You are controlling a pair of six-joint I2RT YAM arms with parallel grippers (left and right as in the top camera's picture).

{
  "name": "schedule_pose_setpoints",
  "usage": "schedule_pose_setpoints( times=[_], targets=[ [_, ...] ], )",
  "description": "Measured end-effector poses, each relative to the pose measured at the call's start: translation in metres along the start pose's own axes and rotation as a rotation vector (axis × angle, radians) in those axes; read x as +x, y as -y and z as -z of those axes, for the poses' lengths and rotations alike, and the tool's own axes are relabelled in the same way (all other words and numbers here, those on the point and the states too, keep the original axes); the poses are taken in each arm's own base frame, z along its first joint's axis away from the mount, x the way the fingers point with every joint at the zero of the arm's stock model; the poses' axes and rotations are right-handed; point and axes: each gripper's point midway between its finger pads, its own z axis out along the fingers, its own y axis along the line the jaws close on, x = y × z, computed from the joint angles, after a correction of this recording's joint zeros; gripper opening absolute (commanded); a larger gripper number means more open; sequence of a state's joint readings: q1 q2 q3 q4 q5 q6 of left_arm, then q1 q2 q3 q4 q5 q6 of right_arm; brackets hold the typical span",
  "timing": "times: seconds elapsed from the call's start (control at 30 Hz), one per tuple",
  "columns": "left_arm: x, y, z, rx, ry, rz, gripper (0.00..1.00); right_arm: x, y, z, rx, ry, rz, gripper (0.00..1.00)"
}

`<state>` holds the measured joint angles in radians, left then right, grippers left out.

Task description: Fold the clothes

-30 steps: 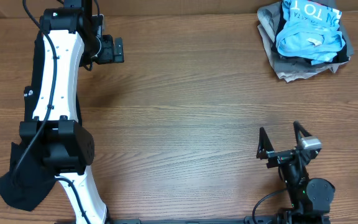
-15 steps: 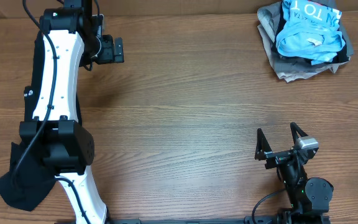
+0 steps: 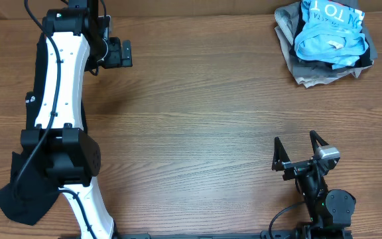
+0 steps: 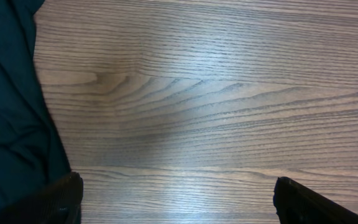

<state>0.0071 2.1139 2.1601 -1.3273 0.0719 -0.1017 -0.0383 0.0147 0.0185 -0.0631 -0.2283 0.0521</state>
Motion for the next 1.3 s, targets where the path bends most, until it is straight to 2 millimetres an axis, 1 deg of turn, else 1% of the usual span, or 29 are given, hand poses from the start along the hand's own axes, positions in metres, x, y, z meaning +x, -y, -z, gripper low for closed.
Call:
schedule_pose_setpoints(
  times=[0.37, 0.47, 0.53, 0.6, 0.63, 0.67, 0.7, 0.73, 0.77, 0.87, 0.9, 0.97, 1.03, 1.07, 1.1, 1.2, 1.3],
  targets=[
    [0.0, 0.0, 0.002, 0.0, 0.003, -0.001, 1.0, 0.0, 0.0, 0.0, 0.0, 0.0, 0.0, 1.0],
    [-0.001, 0.004, 0.013, 0.004, 0.029, -0.008, 1.0, 0.0, 0.0, 0.0, 0.0, 0.0, 0.0, 1.0],
    [-0.002, 0.009, 0.027, 0.01, 0.059, -0.018, 1.0, 0.0, 0.0, 0.0, 0.0, 0.0, 0.0, 1.0],
    [-0.003, 0.02, 0.06, 0.025, 0.131, -0.04, 1.0, 0.0, 0.0, 0.0, 0.0, 0.0, 0.0, 1.0],
    [-0.001, 0.027, 0.089, 0.037, 0.193, -0.057, 1.0, 0.0, 0.0, 0.0, 0.0, 0.0, 0.0, 1.0],
    [0.001, 0.031, 0.109, 0.045, 0.237, -0.065, 1.0, 0.0, 0.0, 0.0, 0.0, 0.0, 0.0, 1.0],
    [0.003, 0.033, 0.121, 0.05, 0.265, -0.07, 1.0, 0.0, 0.0, 0.0, 0.0, 0.0, -0.001, 1.0],
    [0.006, 0.035, 0.139, 0.057, 0.303, -0.077, 1.0, 0.0, 0.0, 0.0, 0.0, 0.0, 0.0, 1.0],
    [0.009, 0.036, 0.153, 0.061, 0.332, -0.079, 1.0, 0.0, 0.0, 0.0, 0.0, 0.0, 0.0, 1.0],
    [0.028, 0.033, 0.193, 0.066, 0.393, -0.079, 1.0, 0.0, 0.0, 0.0, 0.0, 0.0, 0.0, 1.0],
    [0.03, 0.032, 0.203, 0.069, 0.426, -0.078, 1.0, 0.0, 0.0, 0.0, 0.0, 0.0, 0.0, 1.0],
    [0.029, 0.028, 0.216, 0.073, 0.506, -0.071, 1.0, 0.0, 0.0, 0.0, 0.0, -0.001, 0.0, 1.0],
    [0.032, 0.022, 0.22, 0.079, 0.567, -0.062, 1.0, 0.0, 0.0, 0.0, 0.0, -0.001, 0.0, 1.0],
    [0.03, 0.019, 0.22, 0.085, 0.616, -0.056, 1.0, 0.0, 0.0, 0.0, 0.0, -0.001, 0.0, 1.0],
    [0.032, 0.015, 0.217, 0.09, 0.646, -0.051, 1.0, 0.0, 0.0, 0.0, 0.0, 0.0, 0.0, 1.0],
    [0.045, 0.005, 0.196, 0.097, 0.687, -0.039, 1.0, 0.0, 0.0, 0.0, 0.0, -0.001, 0.0, 1.0],
    [0.063, 0.001, 0.169, 0.105, 0.713, -0.041, 1.0, 0.0, 0.0, 0.0, -0.001, -0.001, 0.0, 1.0]
  ],
)
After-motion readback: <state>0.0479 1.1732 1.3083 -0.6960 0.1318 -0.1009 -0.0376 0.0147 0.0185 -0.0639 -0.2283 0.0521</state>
